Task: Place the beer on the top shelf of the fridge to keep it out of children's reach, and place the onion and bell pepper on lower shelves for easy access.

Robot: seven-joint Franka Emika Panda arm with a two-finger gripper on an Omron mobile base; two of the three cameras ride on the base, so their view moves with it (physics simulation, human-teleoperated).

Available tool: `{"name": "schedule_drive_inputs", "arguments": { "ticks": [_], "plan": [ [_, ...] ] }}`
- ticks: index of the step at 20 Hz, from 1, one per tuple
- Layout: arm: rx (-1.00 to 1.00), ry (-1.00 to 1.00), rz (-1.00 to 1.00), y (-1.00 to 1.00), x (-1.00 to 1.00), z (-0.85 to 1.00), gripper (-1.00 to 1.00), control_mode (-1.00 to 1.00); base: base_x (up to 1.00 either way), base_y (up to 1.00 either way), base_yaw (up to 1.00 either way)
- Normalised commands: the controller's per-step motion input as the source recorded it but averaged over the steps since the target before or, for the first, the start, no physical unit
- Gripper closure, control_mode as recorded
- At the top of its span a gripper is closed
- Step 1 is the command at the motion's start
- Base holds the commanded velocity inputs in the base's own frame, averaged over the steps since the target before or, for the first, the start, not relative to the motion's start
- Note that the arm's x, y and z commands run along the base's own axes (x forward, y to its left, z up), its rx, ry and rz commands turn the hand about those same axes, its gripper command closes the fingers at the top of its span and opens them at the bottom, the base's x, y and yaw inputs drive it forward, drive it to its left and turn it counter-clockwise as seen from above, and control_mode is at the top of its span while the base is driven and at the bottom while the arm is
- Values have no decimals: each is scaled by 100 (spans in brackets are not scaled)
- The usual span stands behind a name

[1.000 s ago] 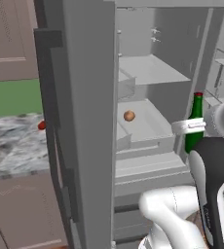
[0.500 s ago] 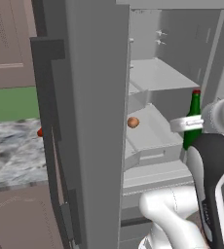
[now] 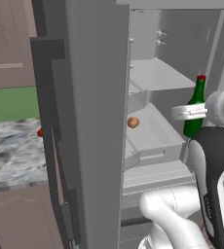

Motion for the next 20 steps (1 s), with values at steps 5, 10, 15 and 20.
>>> {"name": "schedule_drive_inputs", "arguments": {
  "ticks": [5, 10, 15, 20],
  "plan": [
    [1, -2, 0, 0, 30, 37, 100, -100, 0, 0, 0],
    [1, 0, 0, 0, 49, 9, 100, -100, 0, 0, 0],
    [0, 0, 0, 0, 47, 0, 100, -100, 0, 0, 0],
    [0, -3, 0, 0, 39, 9, 100, -100, 0, 0, 0]
  ]
}}
